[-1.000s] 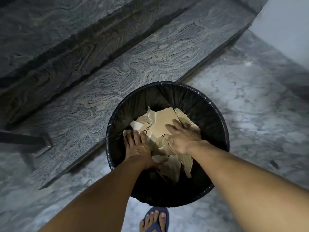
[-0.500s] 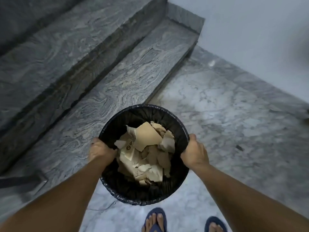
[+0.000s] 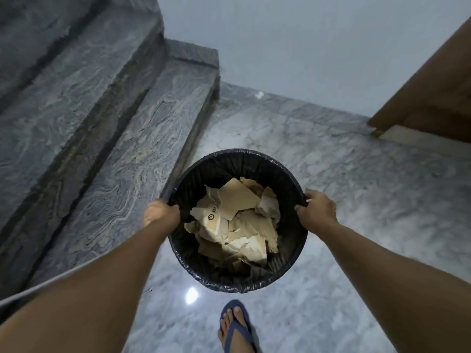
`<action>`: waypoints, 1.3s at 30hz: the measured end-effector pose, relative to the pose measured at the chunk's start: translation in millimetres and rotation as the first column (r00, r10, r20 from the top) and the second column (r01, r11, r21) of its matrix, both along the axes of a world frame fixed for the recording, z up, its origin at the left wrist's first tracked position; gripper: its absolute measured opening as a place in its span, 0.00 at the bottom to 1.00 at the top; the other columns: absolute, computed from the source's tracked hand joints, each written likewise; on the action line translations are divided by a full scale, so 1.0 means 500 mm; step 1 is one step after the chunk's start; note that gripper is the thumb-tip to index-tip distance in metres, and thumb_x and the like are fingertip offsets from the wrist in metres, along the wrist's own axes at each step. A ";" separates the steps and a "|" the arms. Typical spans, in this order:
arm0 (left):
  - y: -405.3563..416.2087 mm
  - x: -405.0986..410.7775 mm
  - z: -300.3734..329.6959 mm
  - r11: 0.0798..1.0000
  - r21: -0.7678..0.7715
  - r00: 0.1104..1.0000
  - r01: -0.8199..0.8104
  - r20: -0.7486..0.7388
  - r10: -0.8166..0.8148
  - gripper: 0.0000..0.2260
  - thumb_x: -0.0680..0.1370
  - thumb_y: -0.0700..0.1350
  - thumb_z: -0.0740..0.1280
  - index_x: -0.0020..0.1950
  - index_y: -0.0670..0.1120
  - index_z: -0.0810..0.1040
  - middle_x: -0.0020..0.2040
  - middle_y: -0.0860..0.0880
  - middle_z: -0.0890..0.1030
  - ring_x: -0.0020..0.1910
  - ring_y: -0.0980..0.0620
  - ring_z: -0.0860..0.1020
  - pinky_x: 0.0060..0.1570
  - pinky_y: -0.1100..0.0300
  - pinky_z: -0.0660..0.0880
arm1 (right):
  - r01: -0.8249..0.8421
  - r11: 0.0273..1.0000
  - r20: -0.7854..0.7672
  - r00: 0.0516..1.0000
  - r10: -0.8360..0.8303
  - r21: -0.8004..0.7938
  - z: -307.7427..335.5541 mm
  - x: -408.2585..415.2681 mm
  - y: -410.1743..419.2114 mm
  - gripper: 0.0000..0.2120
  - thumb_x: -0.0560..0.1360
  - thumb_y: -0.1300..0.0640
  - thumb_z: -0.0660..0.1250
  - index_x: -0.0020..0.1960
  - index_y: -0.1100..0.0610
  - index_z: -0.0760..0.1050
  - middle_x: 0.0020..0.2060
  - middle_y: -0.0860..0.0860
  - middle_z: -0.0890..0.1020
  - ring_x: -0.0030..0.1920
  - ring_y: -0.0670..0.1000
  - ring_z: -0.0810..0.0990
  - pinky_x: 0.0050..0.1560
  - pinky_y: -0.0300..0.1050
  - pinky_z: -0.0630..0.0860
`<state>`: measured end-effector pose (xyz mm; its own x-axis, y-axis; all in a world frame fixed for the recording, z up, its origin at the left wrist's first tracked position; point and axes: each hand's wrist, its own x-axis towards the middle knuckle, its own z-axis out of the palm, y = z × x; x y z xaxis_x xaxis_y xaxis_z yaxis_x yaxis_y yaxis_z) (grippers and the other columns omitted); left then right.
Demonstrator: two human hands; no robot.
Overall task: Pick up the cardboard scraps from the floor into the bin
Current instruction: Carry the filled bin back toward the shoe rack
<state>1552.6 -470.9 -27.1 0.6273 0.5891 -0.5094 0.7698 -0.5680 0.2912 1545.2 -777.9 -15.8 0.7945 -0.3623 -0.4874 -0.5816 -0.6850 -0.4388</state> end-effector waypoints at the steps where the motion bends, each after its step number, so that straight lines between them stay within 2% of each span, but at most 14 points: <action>1: -0.032 0.000 0.024 0.999 -0.022 0.999 0.043 0.021 -0.043 0.16 0.77 0.46 0.67 0.58 0.35 0.79 0.58 0.36 0.79 0.59 0.38 0.78 0.52 0.52 0.75 | 0.045 0.999 0.014 0.999 -0.045 0.007 0.028 -0.017 -0.035 0.11 0.74 0.58 0.70 0.56 0.59 0.79 0.51 0.59 0.82 0.54 0.60 0.79 0.51 0.46 0.74; 5: -0.143 0.001 0.101 0.991 -0.048 0.988 0.129 0.091 -0.124 0.16 0.77 0.46 0.67 0.59 0.35 0.79 0.59 0.35 0.79 0.60 0.38 0.77 0.55 0.51 0.75 | 0.169 0.986 0.062 0.984 -0.169 0.003 0.111 -0.074 -0.144 0.13 0.75 0.58 0.69 0.57 0.60 0.79 0.53 0.59 0.82 0.55 0.60 0.79 0.51 0.46 0.74; 10: -0.332 -0.048 0.222 0.969 -0.003 0.946 0.247 0.219 -0.240 0.14 0.79 0.46 0.65 0.59 0.38 0.76 0.58 0.35 0.78 0.58 0.37 0.76 0.53 0.50 0.74 | 0.323 0.946 0.124 0.938 -0.323 0.013 0.215 -0.195 -0.304 0.12 0.76 0.58 0.67 0.58 0.61 0.78 0.53 0.60 0.82 0.55 0.60 0.79 0.48 0.43 0.72; 13: -0.443 -0.103 0.297 0.928 0.013 0.870 0.373 0.342 -0.354 0.11 0.80 0.43 0.62 0.59 0.38 0.74 0.57 0.35 0.78 0.57 0.37 0.77 0.52 0.49 0.73 | 0.421 0.906 0.164 0.891 -0.423 0.051 0.282 -0.296 -0.390 0.16 0.77 0.59 0.65 0.64 0.60 0.74 0.59 0.60 0.79 0.59 0.60 0.77 0.50 0.42 0.70; 15: -0.498 -0.136 0.341 0.895 0.009 0.823 0.445 0.390 -0.413 0.13 0.80 0.41 0.60 0.64 0.39 0.71 0.59 0.35 0.77 0.59 0.36 0.75 0.54 0.47 0.72 | 0.467 0.880 0.195 0.858 -0.475 0.090 0.319 -0.358 -0.427 0.20 0.78 0.60 0.63 0.70 0.56 0.69 0.62 0.60 0.77 0.60 0.61 0.77 0.53 0.44 0.71; 18: -0.589 -0.198 0.407 0.813 0.045 0.712 0.580 0.457 -0.533 0.21 0.80 0.40 0.58 0.73 0.46 0.63 0.62 0.36 0.74 0.58 0.35 0.75 0.55 0.45 0.71 | 0.464 0.885 0.279 0.846 -0.455 0.037 0.382 -0.467 -0.486 0.21 0.80 0.61 0.59 0.71 0.49 0.66 0.53 0.61 0.79 0.51 0.62 0.78 0.50 0.50 0.76; 20: -0.642 -0.250 0.454 0.723 0.087 0.615 0.686 0.461 -0.640 0.25 0.79 0.39 0.57 0.76 0.52 0.61 0.61 0.37 0.73 0.56 0.35 0.75 0.53 0.46 0.71 | 0.429 0.900 0.303 0.871 -0.387 -0.082 0.419 -0.537 -0.519 0.24 0.80 0.62 0.57 0.73 0.47 0.63 0.53 0.61 0.76 0.48 0.62 0.77 0.47 0.50 0.75; 22: -0.685 -0.302 0.492 0.638 0.101 0.534 0.764 0.456 -0.712 0.28 0.77 0.37 0.58 0.75 0.56 0.62 0.58 0.38 0.72 0.53 0.35 0.76 0.48 0.48 0.71 | 0.448 0.875 0.288 0.875 -0.388 -0.183 0.452 -0.604 -0.544 0.27 0.79 0.63 0.57 0.75 0.46 0.60 0.57 0.61 0.73 0.50 0.63 0.77 0.45 0.48 0.72; 25: -0.744 -0.362 0.528 0.592 0.083 0.499 0.802 0.452 -0.739 0.30 0.76 0.35 0.58 0.75 0.56 0.64 0.56 0.38 0.72 0.51 0.36 0.76 0.47 0.49 0.73 | 0.505 0.819 0.309 0.852 -0.423 -0.271 0.496 -0.691 -0.571 0.30 0.78 0.64 0.59 0.77 0.48 0.59 0.57 0.61 0.71 0.50 0.64 0.77 0.46 0.50 0.74; 27: -0.785 -0.403 0.550 0.562 0.080 0.470 0.823 0.460 -0.753 0.29 0.75 0.36 0.58 0.75 0.56 0.65 0.55 0.38 0.72 0.50 0.37 0.76 0.50 0.47 0.75 | 0.552 0.789 0.337 0.822 -0.459 -0.270 0.522 -0.751 -0.593 0.30 0.77 0.65 0.59 0.76 0.48 0.60 0.57 0.61 0.71 0.49 0.63 0.78 0.48 0.52 0.77; 29: -0.817 -0.441 0.572 0.528 0.069 0.443 0.846 0.459 -0.770 0.29 0.75 0.36 0.58 0.74 0.56 0.65 0.55 0.38 0.72 0.48 0.37 0.77 0.50 0.46 0.76 | 0.605 0.760 0.354 0.782 -0.513 -0.238 0.544 -0.806 -0.611 0.30 0.77 0.66 0.59 0.76 0.48 0.61 0.56 0.61 0.72 0.50 0.63 0.78 0.50 0.54 0.78; 33: -0.876 -0.504 0.610 0.454 0.065 0.381 0.888 0.447 -0.809 0.29 0.76 0.36 0.58 0.75 0.57 0.63 0.57 0.40 0.72 0.52 0.37 0.76 0.49 0.49 0.75 | 0.683 0.688 0.353 0.723 -0.593 -0.243 0.582 -0.909 -0.629 0.30 0.77 0.66 0.59 0.77 0.48 0.61 0.56 0.61 0.72 0.49 0.63 0.78 0.50 0.54 0.78; 36: -0.914 -0.544 0.632 0.404 0.043 0.344 0.914 0.450 -0.824 0.27 0.77 0.37 0.57 0.74 0.57 0.64 0.58 0.40 0.72 0.53 0.38 0.76 0.52 0.48 0.75 | 0.744 0.623 0.331 0.666 -0.668 -0.241 0.605 -0.972 -0.633 0.31 0.77 0.66 0.58 0.77 0.46 0.60 0.58 0.60 0.72 0.52 0.63 0.78 0.52 0.55 0.78; 39: -0.948 -0.578 0.655 0.335 0.066 0.277 0.940 0.427 -0.861 0.26 0.77 0.38 0.57 0.72 0.57 0.65 0.57 0.41 0.72 0.51 0.39 0.77 0.48 0.50 0.74 | 0.796 0.560 0.322 0.606 -0.728 -0.230 0.622 -1.025 -0.633 0.32 0.77 0.67 0.59 0.77 0.45 0.60 0.60 0.59 0.71 0.54 0.62 0.78 0.54 0.56 0.78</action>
<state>1263.5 -944.9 300.2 0.8291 -0.5378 -0.1528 -0.3787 -0.7412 0.5542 1032.5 -1094.6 295.1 0.1993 -0.9739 -0.1082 -0.8913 -0.1343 -0.4331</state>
